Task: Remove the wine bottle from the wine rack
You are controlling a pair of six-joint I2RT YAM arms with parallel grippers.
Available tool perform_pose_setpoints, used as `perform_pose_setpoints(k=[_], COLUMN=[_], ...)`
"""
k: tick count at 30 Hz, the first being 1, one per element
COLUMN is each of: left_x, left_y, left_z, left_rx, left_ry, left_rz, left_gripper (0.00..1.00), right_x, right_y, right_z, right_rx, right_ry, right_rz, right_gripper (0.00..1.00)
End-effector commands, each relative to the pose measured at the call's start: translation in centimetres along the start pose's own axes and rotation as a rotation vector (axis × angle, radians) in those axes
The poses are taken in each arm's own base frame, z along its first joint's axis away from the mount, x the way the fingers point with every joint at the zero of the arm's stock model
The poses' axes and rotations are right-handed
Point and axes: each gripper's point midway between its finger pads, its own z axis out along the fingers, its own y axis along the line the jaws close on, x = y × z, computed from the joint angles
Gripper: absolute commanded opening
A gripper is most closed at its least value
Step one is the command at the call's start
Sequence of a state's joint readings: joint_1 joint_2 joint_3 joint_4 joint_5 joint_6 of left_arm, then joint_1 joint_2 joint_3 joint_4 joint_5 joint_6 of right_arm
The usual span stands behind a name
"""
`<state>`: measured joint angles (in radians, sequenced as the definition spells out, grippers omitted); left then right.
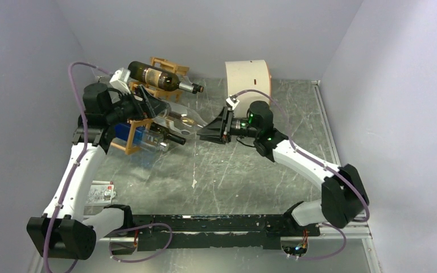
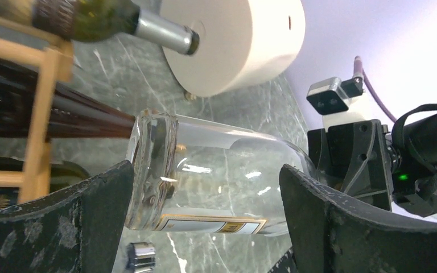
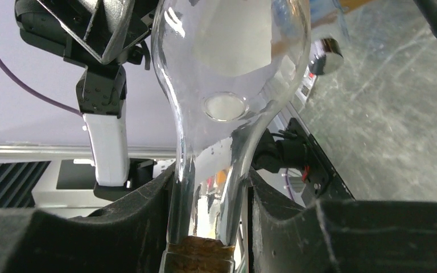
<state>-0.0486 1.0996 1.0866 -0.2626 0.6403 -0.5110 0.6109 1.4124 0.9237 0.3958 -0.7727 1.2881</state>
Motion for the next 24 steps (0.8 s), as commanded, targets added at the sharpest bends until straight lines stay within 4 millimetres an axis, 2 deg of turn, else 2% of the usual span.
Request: perform_pose_setpoints(k=[1,7,9,14,18,21,24], left_x=[4.7,8.9,11.5,16.3,19.2,20.8,21.5], left_y=[-6.2,-8.3,-9.4,-11.5,-11.7,-11.1,-10.5], left_z=[0.0,1.0,1.6,2.9,3.9,4.5,4.8], left_rx=[0.208,0.239,0.253,0.261,0.226,0.196,0.156], left_ry=[0.153,0.216,0.262,0.34,0.374,0.403,0.42], left_rz=[-0.098,-0.128,-0.137,-0.136,-0.136,-0.135,-0.108], left_gripper=[0.96,0.95,0.94,0.93,0.92,0.92,0.92], right_x=[-0.2,1.5,2.1,3.4,3.9,3.9,3.6], right_y=[7.0,6.0,5.4,3.1,0.1,-2.4,-4.6], right_z=[-2.6,-5.2,-6.3,-8.2,-10.0,-11.3,-12.6], right_rx=[-0.165,-0.072,-0.026,0.117,0.313,0.462,0.61], right_ry=[-0.092,-0.115,-0.134,-0.147,-0.16,-0.16,-0.151], right_rz=[-0.25,-0.234,-0.229,-0.186,-0.173,-0.176,-0.2], right_gripper=[0.0,0.0,0.0,0.0,0.0,0.0,0.0])
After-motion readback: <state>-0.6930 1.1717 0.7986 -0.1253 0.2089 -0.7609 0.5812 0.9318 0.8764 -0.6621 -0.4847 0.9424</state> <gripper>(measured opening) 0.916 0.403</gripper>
